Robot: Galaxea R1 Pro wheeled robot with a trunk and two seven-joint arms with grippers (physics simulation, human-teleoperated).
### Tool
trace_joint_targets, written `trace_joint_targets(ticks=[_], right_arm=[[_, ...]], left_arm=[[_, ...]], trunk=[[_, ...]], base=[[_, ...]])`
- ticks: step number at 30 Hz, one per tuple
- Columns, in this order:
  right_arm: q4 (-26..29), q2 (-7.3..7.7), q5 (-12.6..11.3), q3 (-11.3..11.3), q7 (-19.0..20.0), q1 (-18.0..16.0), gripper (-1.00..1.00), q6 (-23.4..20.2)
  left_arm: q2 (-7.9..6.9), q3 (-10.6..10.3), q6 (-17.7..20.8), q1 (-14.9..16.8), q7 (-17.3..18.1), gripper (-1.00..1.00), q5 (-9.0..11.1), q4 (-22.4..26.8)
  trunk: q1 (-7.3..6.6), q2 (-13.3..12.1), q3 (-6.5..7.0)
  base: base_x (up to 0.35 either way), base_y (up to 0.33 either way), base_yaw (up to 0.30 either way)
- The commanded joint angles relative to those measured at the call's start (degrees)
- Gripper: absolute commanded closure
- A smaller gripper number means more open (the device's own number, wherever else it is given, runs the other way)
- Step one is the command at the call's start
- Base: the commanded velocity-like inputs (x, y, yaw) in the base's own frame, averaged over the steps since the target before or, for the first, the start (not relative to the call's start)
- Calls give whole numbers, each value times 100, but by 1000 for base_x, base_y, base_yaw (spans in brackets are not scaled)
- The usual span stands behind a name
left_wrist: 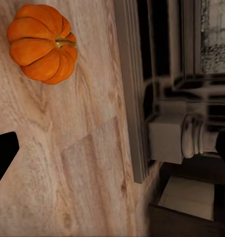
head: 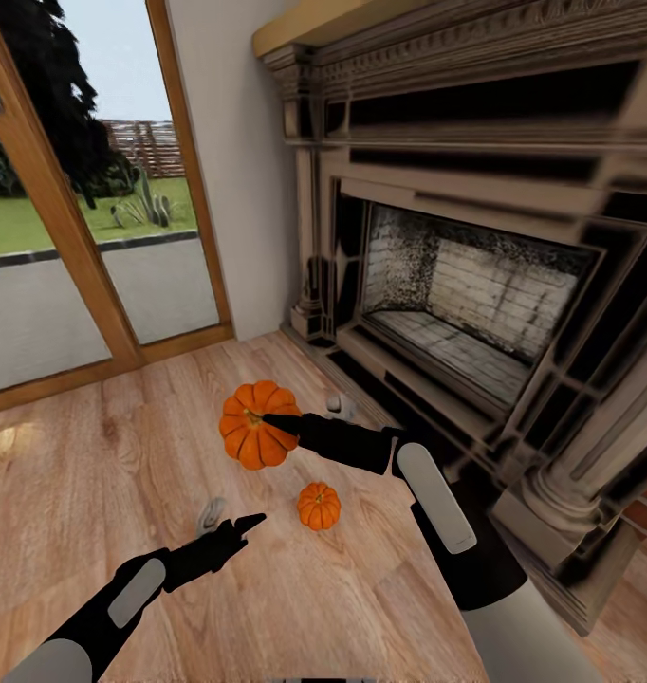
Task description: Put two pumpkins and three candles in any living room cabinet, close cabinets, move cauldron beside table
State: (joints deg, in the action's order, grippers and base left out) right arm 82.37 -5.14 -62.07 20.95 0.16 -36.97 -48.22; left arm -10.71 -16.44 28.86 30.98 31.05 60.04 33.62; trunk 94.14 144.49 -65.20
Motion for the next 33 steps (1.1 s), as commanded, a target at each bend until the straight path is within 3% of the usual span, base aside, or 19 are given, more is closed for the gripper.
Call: trace_joint_targets(ticks=[1, 22, 33], right_arm=[[5, 0, -16, -4, -10, -3, 100, -21], [127, 16, -25, 5, -7, -3, 100, -26], [136, 22, -25, 5, -7, -3, 100, -27]], left_arm=[[-8, -26, 23, 4, -1, -100, 53, 3], [-2, -35, 23, 4, 1, -100, 43, 83], [-15, -35, 23, 4, -5, -100, 35, 76]], trunk=[[1, 4, -28], [55, 32, -493], [55, 32, -493]], base=[[0, 0, 0], [0, 0, 0], [14, -10, 0]])
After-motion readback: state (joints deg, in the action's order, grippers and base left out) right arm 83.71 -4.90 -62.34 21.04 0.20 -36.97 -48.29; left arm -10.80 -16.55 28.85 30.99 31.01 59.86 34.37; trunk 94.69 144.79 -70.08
